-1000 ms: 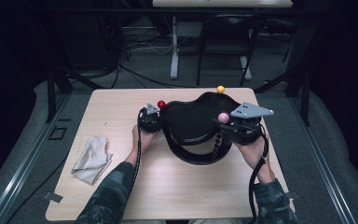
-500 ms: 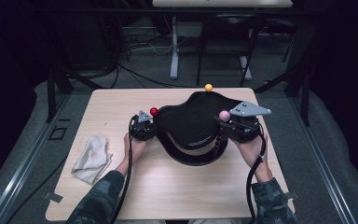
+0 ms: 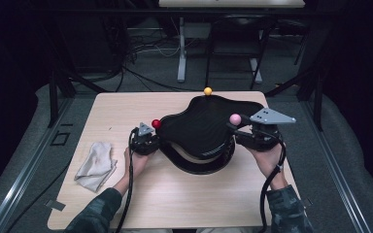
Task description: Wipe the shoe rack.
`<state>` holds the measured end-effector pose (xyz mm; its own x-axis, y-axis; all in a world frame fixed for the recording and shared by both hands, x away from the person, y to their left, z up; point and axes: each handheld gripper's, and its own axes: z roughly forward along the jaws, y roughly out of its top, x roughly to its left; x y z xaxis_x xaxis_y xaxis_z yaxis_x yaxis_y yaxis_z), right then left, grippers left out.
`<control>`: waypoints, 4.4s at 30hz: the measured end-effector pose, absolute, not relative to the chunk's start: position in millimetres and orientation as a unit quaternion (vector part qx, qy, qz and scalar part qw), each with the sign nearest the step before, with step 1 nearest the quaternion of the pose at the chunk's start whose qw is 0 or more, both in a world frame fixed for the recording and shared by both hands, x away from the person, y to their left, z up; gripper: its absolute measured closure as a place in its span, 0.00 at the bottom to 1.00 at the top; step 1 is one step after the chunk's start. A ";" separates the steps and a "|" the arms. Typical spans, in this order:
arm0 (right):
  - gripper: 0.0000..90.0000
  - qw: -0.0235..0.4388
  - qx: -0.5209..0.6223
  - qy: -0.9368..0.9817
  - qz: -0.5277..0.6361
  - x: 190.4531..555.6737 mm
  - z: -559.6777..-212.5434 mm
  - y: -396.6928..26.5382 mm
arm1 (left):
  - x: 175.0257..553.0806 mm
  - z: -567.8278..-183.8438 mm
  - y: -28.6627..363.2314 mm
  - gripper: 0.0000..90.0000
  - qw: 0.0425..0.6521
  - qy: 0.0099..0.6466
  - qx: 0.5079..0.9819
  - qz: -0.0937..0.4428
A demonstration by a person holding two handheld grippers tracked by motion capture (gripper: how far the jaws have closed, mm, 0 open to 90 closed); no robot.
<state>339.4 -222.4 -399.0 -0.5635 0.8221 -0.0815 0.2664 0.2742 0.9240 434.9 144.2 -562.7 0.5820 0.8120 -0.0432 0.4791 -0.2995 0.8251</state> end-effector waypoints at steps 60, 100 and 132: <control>0.56 0.233 0.418 0.758 0.443 362.2 -481.2 -211.2 | 376.5 -560.0 176.5 0.68 0.429 0.402 0.783 0.202; 0.24 0.239 0.368 0.767 0.467 300.7 -425.6 -182.0 | 374.3 -562.9 171.9 0.83 0.446 0.372 0.787 0.208; 0.28 0.259 0.455 0.710 0.470 366.2 -447.3 -193.5 | 324.6 -568.3 115.3 0.83 0.469 0.317 0.800 0.198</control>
